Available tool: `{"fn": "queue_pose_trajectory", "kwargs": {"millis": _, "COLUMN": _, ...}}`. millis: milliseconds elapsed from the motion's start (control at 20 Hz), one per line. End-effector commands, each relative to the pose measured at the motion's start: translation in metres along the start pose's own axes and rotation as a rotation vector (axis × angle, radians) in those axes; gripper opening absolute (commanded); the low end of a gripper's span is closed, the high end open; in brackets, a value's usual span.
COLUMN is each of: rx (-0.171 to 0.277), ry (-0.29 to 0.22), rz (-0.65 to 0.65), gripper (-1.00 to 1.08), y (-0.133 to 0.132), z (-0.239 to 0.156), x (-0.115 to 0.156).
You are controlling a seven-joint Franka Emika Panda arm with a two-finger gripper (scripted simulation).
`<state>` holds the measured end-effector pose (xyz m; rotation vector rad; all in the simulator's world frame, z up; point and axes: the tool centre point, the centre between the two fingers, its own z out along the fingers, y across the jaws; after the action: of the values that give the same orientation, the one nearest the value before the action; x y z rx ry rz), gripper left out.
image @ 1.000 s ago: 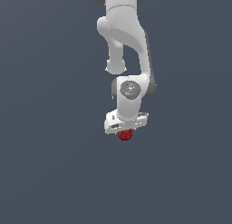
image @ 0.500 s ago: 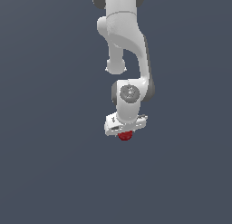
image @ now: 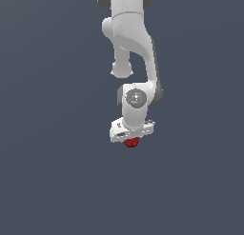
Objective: Pick up the object and move it to a goal position.
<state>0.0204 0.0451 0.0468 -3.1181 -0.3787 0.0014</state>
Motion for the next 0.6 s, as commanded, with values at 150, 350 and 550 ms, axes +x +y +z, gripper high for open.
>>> {"fn": "queue_pose_trajectory", "kwargs": {"millis": 150, "rx": 0.0, "ry": 0.001, "rz": 0.001, "gripper": -1.0, "y": 0.012, "z": -0.004, "x": -0.008}}
{"fn": "queue_pose_trajectory", "kwargs": {"millis": 350, "rx": 0.0, "ry": 0.001, "rz": 0.001, "gripper": -1.0, "y": 0.032, "z": -0.01, "x": -0.023}}
{"fn": "queue_pose_trajectory", "kwargs": {"millis": 550, "rx": 0.0, "ry": 0.001, "rz": 0.001, "gripper": -1.0, "y": 0.062, "z": -0.018, "x": -0.045}}
